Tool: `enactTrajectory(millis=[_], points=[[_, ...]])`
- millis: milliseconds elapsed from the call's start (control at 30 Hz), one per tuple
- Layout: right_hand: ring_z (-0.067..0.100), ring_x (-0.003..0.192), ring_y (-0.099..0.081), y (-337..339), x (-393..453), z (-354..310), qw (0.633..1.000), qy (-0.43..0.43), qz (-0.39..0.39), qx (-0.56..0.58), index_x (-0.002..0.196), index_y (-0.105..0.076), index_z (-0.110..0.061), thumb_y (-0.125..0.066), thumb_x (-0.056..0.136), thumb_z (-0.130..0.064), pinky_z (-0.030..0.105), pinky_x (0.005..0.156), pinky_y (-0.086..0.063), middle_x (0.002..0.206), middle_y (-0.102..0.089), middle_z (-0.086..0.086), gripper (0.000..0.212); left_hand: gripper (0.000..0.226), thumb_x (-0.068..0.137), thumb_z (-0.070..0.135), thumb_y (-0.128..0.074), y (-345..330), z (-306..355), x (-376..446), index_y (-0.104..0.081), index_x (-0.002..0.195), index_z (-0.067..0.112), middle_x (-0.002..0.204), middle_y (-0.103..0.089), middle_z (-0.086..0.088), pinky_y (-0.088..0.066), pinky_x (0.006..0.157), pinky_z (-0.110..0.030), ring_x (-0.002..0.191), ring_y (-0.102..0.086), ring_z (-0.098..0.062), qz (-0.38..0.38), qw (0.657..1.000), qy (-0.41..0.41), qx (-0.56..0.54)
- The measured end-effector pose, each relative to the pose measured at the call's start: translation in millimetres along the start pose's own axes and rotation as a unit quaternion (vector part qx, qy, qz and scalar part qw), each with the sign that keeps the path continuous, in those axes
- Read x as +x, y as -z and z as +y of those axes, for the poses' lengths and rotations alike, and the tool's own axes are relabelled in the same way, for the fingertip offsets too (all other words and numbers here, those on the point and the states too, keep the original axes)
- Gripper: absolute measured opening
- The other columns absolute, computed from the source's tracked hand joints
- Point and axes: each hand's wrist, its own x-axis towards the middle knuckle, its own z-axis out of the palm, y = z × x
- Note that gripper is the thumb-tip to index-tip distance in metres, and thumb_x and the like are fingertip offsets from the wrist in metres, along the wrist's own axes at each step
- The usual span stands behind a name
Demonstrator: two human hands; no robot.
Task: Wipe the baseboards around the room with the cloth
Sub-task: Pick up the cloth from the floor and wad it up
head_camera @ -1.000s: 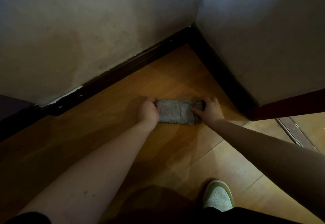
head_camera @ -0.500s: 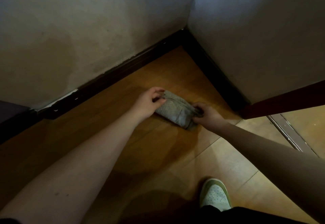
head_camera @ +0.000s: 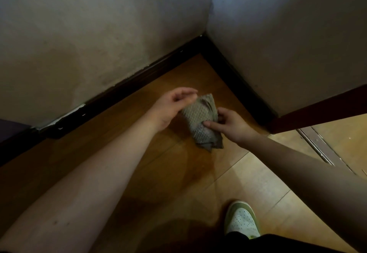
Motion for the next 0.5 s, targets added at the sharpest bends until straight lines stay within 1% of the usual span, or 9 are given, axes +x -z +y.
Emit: enactTrajectory(millis=[33,67,100,167,233,333,400,433,500], points=[[0.017,0.101,-0.07,1,-1,-2,0.999,-0.001,0.0,0.039,0.113,-0.063,-0.022,-0.078,0.07,-0.048,0.04,0.087,-0.058,0.108,-0.073,0.001,0.052,0.053,0.074,0.062,-0.073,0,-2,-1,-0.068,0.118,0.032,0.115,-0.071,0.009,-0.051,0.096,-0.032,0.112,-0.064,-0.009,0.003,0.998,0.038,-0.051],[0.02,0.102,-0.07,2,-2,-4,0.997,-0.005,-0.003,0.082,0.116,-0.062,-0.022,-0.079,0.072,-0.045,0.04,0.086,-0.059,0.11,-0.072,0.002,0.052,0.068,0.071,0.072,-0.07,-1,-5,-2,-0.064,0.124,0.03,0.118,-0.07,0.008,-0.048,0.099,-0.031,0.114,-0.063,-0.008,0.002,0.994,0.076,-0.076],[0.022,0.105,-0.07,2,-2,-6,0.992,-0.01,-0.007,0.126,0.119,-0.061,-0.02,-0.079,0.075,-0.042,0.039,0.085,-0.058,0.113,-0.072,0.003,0.053,0.079,0.066,0.08,-0.065,-4,-7,-3,-0.061,0.127,0.031,0.118,-0.07,0.008,-0.047,0.097,-0.028,0.112,-0.064,-0.006,-0.002,0.991,0.107,-0.082],[0.026,0.107,-0.069,0,-2,-9,0.981,-0.016,-0.01,0.195,0.125,-0.059,-0.017,-0.076,0.081,-0.034,0.036,0.083,-0.058,0.116,-0.071,0.006,0.05,0.086,0.066,0.085,-0.057,-11,-15,-4,-0.058,0.131,0.03,0.12,-0.07,0.006,-0.047,0.097,-0.028,0.113,-0.064,-0.008,-0.025,0.986,0.148,-0.077],[0.026,0.107,-0.068,-2,-2,-11,0.975,-0.015,0.004,0.224,0.127,-0.058,-0.016,-0.073,0.085,-0.029,0.037,0.084,-0.058,0.118,-0.07,0.007,0.047,0.067,0.076,0.07,-0.062,-18,-21,-5,-0.062,0.127,0.027,0.122,-0.07,0.004,-0.05,0.097,-0.031,0.118,-0.063,-0.014,-0.041,0.986,0.146,-0.075],[0.025,0.106,-0.069,-5,-2,-10,0.967,-0.015,0.047,0.249,0.126,-0.059,-0.017,-0.072,0.088,-0.027,0.035,0.081,-0.058,0.115,-0.072,0.004,0.042,0.029,0.086,0.035,-0.069,-20,-19,-5,-0.065,0.114,0.029,0.114,-0.073,0.005,-0.054,0.086,-0.026,0.11,-0.066,-0.012,-0.025,0.99,0.121,-0.074],[0.024,0.106,-0.069,-3,-2,-9,0.966,-0.011,0.061,0.251,0.125,-0.06,-0.019,-0.071,0.087,-0.027,0.032,0.079,-0.058,0.113,-0.072,0.002,0.041,0.022,0.092,0.025,-0.066,-17,-18,-3,-0.064,0.112,0.033,0.118,-0.069,0.003,-0.052,0.092,-0.028,0.111,-0.064,-0.012,-0.016,0.995,0.099,-0.012],[0.023,0.106,-0.069,-2,-2,-8,0.969,-0.008,0.054,0.239,0.126,-0.059,-0.02,-0.071,0.086,-0.028,0.031,0.079,-0.058,0.114,-0.072,0.001,0.042,0.022,0.093,0.023,-0.065,-16,-18,-3,-0.063,0.112,0.036,0.119,-0.067,0.002,-0.051,0.093,-0.029,0.111,-0.064,-0.011,-0.016,0.996,0.084,0.021],[0.022,0.107,-0.069,-1,-3,-8,0.979,-0.003,0.021,0.203,0.129,-0.056,-0.025,-0.067,0.089,-0.027,0.03,0.08,-0.058,0.116,-0.071,-0.001,0.041,0.025,0.096,0.021,-0.062,-14,-17,-5,-0.061,0.11,0.041,0.117,-0.066,0.002,-0.052,0.091,-0.027,0.105,-0.065,-0.007,-0.003,0.997,0.056,0.057]])
